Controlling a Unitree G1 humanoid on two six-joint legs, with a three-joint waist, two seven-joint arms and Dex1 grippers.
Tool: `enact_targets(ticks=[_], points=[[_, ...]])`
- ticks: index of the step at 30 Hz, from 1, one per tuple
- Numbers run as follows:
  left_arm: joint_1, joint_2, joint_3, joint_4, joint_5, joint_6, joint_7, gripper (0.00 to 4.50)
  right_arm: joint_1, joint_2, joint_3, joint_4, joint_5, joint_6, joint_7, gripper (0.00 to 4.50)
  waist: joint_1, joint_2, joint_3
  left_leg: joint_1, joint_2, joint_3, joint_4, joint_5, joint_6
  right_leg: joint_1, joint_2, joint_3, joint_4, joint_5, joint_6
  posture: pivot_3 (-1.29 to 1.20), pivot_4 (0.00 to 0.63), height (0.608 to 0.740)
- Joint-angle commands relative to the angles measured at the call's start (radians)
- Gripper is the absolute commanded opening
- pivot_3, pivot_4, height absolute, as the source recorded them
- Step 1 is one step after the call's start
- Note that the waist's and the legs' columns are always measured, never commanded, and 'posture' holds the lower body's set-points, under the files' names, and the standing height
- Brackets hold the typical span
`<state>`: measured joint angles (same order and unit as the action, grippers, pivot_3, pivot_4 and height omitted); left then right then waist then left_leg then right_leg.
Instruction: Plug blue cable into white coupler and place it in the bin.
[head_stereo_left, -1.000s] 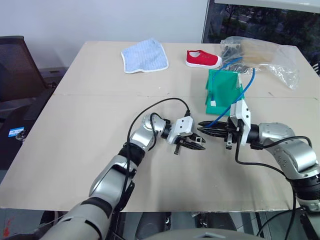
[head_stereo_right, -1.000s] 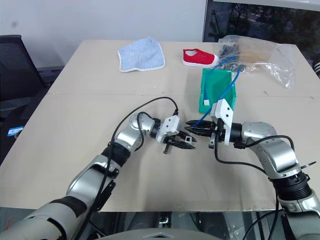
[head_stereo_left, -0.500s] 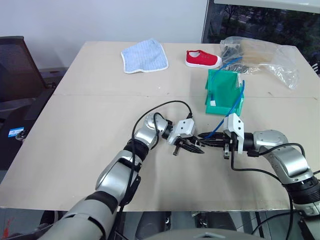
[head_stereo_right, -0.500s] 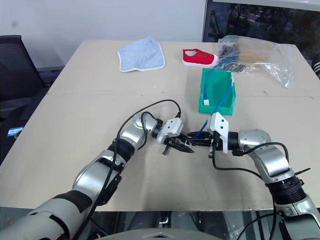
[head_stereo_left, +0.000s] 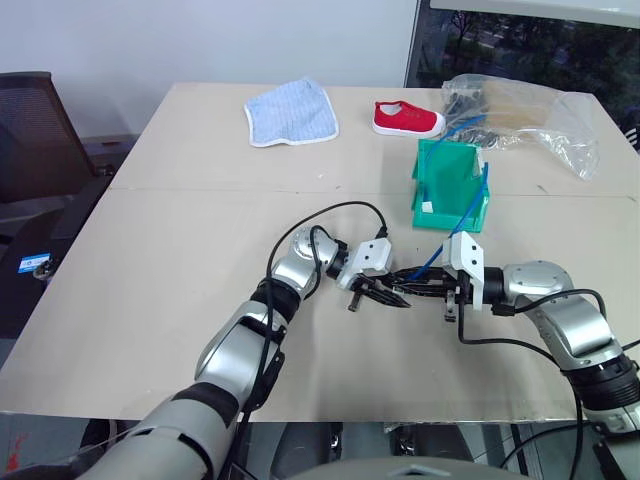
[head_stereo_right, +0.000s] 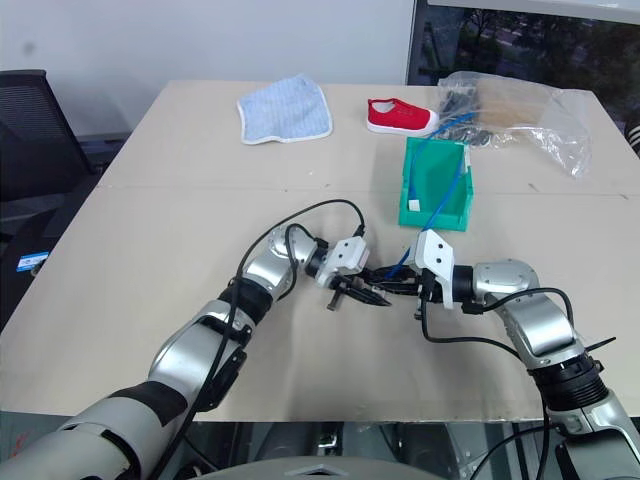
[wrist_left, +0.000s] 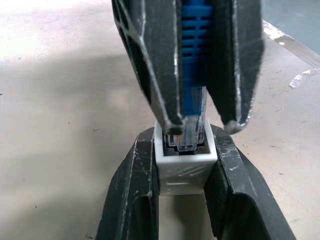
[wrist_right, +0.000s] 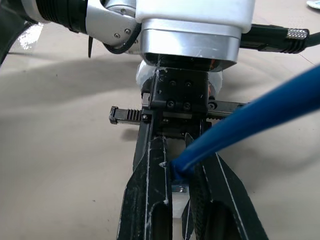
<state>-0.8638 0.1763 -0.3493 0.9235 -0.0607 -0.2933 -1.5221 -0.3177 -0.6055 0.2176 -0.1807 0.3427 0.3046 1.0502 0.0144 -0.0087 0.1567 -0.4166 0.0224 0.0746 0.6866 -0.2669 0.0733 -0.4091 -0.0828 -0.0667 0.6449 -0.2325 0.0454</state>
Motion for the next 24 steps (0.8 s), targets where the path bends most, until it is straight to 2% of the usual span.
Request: enact_targets(ticks=[1, 8, 12, 16, 17, 21, 24], points=[[-0.012, -0.007, 0.011, 0.007, 0.010, -0.012, -0.006, 0.61, 0.012, -0.003, 0.050, -0.003, -0.042, 0.056, -0.010, 0.00, 0.000, 0.000, 0.000, 0.000, 0.000, 0.000, 0.000, 0.000, 0.000, 0.000, 0.000, 0.000, 0.000, 0.000, 0.000, 0.00, 0.150, 0.740], [-0.010, -0.014, 0.016, 0.002, 0.014, -0.006, -0.006, 0.61, 0.049, 0.035, 0.145, 0.066, -0.101, 0.116, -0.037, 0.00, -0.002, -0.004, -0.005, 0.002, 0.001, 0.000, 0.000, 0.000, 0.000, 0.000, 0.001, 0.000, 0.002, 0.000, 0.000, 0.00, 0.150, 0.740], [-0.011, -0.016, 0.024, 0.001, 0.014, 0.000, -0.005, 0.61, 0.060, 0.065, 0.127, 0.126, -0.043, 0.232, -0.035, 0.00, -0.004, -0.008, -0.011, 0.003, 0.002, -0.001, 0.000, 0.000, 0.000, 0.001, 0.001, 0.000, 0.002, 0.000, 0.000, 0.00, 0.150, 0.740], [-0.011, -0.018, 0.027, 0.000, 0.015, 0.002, -0.006, 0.61, 0.051, 0.045, 0.142, 0.138, -0.046, 0.201, 0.016, 0.00, -0.005, -0.008, -0.015, 0.004, 0.002, -0.001, 0.000, 0.000, 0.000, 0.002, 0.001, 0.000, 0.002, 0.000, -0.001, 0.00, 0.150, 0.740], [-0.011, -0.018, 0.028, 0.001, 0.016, 0.002, -0.006, 0.61, 0.047, 0.065, 0.121, 0.138, -0.031, 0.166, 0.015, 0.00, -0.004, -0.008, -0.015, 0.004, 0.002, -0.001, 0.000, 0.000, 0.000, 0.002, 0.001, 0.000, 0.002, 0.000, -0.001, 0.00, 0.150, 0.740], [-0.004, -0.016, 0.033, -0.006, 0.018, 0.007, -0.007, 0.61, 0.017, 0.194, -0.065, 0.065, 0.192, 0.154, 0.016, 0.00, -0.005, -0.008, -0.015, 0.003, 0.002, -0.002, 0.000, 0.000, 0.000, 0.001, 0.001, -0.001, 0.002, 0.000, -0.001, 0.00, 0.150, 0.740], [0.002, -0.014, 0.039, -0.005, 0.022, 0.012, -0.007, 0.61, 0.000, 0.195, -0.097, 0.037, 0.222, 0.170, 0.040, 0.00, -0.004, -0.005, -0.012, 0.001, 0.002, -0.001, 0.000, 0.000, 0.000, 0.000, 0.001, 0.000, 0.002, 0.000, -0.001, 0.00, 0.150, 0.740]])
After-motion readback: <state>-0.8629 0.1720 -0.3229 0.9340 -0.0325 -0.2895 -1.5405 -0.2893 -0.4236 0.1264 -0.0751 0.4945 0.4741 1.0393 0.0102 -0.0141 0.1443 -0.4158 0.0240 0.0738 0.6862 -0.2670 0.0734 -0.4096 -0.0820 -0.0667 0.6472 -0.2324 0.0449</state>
